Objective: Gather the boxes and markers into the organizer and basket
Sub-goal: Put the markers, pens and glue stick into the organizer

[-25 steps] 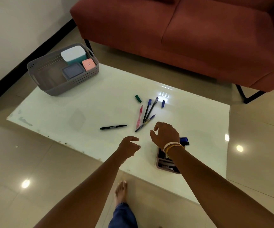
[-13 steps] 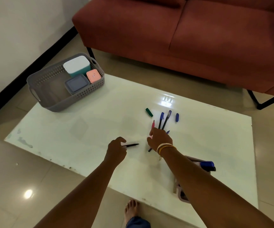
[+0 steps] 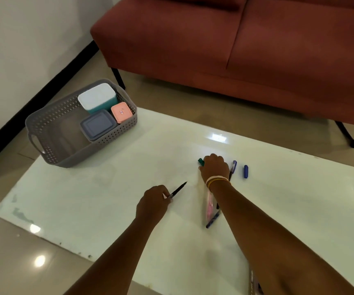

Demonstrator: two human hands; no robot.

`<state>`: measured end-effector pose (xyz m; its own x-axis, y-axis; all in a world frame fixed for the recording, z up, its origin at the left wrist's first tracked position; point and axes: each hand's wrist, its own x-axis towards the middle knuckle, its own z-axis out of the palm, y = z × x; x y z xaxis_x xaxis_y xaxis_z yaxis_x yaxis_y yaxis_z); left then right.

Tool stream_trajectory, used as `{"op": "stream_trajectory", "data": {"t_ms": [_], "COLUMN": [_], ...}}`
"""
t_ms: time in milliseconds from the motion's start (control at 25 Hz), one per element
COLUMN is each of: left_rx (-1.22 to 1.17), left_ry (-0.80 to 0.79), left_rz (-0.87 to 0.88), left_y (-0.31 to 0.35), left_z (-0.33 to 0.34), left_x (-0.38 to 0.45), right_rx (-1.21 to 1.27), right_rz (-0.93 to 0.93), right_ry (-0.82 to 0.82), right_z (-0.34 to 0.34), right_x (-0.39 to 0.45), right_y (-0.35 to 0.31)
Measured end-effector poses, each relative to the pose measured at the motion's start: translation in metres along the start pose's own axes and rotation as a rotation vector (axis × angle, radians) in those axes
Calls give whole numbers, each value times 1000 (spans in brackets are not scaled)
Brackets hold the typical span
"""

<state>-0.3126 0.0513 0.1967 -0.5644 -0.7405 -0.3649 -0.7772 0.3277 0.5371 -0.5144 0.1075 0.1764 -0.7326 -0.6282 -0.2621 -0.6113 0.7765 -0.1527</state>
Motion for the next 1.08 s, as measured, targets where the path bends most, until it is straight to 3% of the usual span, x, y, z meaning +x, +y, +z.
{"op": "stream_trajectory", "data": {"t_ms": [80, 280, 480, 800, 1080], "left_rx": [-79, -183, -246, -288, -319], "left_ry": [32, 125, 105, 58, 63], "left_rz": [20, 34, 42, 96, 107], "left_y": [7, 17, 44, 68, 73], "left_z": [-8, -21, -41, -53, -50], "left_x": [10, 16, -9, -21, -29], "right_rx": [111, 1024, 1630, 1929, 1909], "right_rz": [16, 178, 388, 495, 477], "right_ry": [8, -100, -92, -116, -117], "right_z": [4, -16, -65, -87, -92], "right_x": [3, -21, -60, -81, -87], "right_y": [-5, -19, -21, -17, -6]}}
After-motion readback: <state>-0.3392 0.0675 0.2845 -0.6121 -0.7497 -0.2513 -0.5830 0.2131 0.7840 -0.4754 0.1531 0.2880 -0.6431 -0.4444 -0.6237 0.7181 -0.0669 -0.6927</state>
